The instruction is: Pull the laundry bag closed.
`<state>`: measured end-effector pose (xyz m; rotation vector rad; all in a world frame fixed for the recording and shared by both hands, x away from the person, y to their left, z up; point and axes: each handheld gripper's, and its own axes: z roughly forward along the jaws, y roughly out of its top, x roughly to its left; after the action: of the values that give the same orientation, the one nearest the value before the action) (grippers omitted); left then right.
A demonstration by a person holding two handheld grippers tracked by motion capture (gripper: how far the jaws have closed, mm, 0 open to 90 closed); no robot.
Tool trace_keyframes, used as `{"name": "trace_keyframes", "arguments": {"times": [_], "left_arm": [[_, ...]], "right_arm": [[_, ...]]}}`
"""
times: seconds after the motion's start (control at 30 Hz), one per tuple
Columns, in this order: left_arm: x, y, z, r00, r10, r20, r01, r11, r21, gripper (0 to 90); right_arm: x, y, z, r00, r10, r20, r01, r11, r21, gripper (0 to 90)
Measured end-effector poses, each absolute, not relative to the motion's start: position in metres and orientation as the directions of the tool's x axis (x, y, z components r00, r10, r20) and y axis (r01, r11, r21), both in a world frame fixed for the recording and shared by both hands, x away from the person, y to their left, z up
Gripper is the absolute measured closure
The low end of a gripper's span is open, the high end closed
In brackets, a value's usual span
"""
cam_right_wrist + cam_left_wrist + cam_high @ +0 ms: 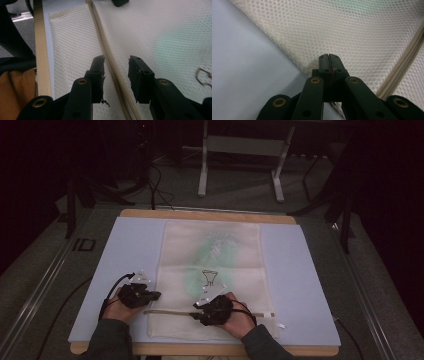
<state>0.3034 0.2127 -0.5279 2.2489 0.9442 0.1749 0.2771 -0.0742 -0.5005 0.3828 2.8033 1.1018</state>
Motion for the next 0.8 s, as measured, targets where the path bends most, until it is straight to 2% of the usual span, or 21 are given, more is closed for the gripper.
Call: {"name": "trace_keyframes", "arguments": {"times": [0.3,0.5,0.8], "left_arm": [[0.305,0.216,-0.529,0.726,0.668,-0.164,0.592,-0.487,0.642,88.5],[0.306,0.216,-0.529,0.727,0.666,-0.168,0.595,-0.489,0.638,88.7],[0.307,0.216,-0.529,0.732,0.659,-0.173,0.594,-0.492,0.637,88.8]], "right_arm": [[0.277,-0.058,-0.504,-0.969,0.247,-0.015,0.171,0.71,0.683,68.3],[0.276,-0.044,-0.507,-0.977,0.213,-0.015,0.146,0.717,0.681,74.9],[0.276,-0.026,-0.507,-0.984,0.177,-0.013,0.12,0.718,0.686,72.7]]}}
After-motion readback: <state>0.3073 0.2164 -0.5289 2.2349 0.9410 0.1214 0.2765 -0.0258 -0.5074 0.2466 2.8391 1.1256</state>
